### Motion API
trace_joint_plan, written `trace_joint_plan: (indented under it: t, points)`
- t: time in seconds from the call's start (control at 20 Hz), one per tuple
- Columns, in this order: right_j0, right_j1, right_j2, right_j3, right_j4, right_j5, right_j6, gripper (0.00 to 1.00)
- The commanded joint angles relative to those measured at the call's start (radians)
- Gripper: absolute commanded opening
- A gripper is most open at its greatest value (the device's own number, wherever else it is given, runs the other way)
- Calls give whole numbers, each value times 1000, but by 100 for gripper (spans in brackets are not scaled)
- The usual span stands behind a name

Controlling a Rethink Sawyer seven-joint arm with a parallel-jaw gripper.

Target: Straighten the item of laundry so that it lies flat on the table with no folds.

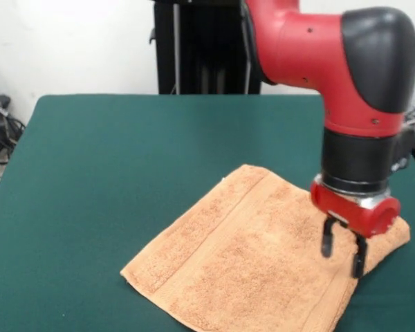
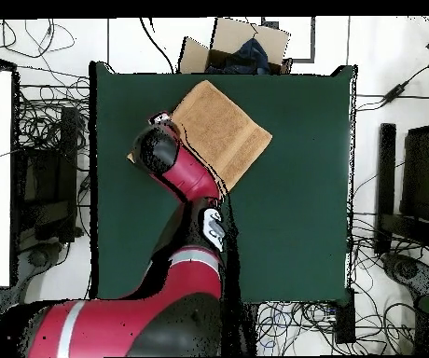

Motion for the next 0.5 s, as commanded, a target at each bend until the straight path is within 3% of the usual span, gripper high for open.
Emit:
trace_joint_plan:
  t: [0.05, 0.25, 0.5]
  points:
    - [-120, -79, 121, 172, -68, -20, 164, 100]
    - [-106, -137, 60, 216, -84, 50, 155, 100]
    - [-76, -242, -80, 261, -143, 231, 126, 100]
